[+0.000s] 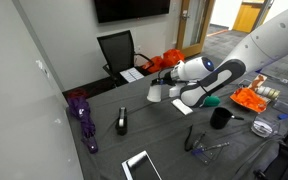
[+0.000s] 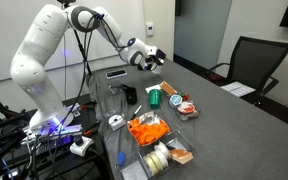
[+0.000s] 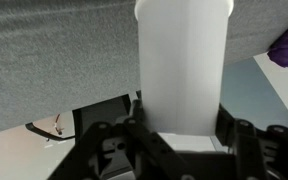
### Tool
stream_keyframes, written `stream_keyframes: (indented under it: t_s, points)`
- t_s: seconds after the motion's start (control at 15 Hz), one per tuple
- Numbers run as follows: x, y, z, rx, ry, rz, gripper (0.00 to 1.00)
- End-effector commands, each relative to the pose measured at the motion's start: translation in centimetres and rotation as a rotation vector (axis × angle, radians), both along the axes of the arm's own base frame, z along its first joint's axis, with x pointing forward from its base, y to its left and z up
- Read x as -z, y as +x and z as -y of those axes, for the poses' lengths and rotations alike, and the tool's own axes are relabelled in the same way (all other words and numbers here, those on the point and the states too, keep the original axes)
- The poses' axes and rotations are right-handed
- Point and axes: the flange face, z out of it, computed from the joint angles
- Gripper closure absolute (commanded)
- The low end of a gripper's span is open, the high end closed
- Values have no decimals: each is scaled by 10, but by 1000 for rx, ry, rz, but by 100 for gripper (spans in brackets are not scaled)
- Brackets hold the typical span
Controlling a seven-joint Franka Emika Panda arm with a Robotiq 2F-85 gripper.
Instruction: Pu the white paper cup upside down
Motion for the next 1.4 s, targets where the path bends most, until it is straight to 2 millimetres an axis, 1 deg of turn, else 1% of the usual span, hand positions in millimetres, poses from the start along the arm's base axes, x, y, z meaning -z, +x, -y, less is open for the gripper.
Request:
stream_keyframes:
  t_s: [0.0, 0.13, 0.2, 0.27, 0.67, 0.73, 1.07, 1.33]
  points:
    - [-12, 0, 4, -34, -40, 21, 58]
    - [-13, 1, 6, -43, -61, 29, 58]
    - [-11, -2, 8, -30, -55, 18, 58]
    - [-7, 3, 5, -31, -42, 20, 33]
    - [-6, 3, 6, -28, -44, 20, 33]
    - [-6, 3, 6, -28, -44, 20, 58]
    - [-4, 15, 13, -7, -55, 38, 58]
    - [13, 19, 17, -11, -89, 31, 58]
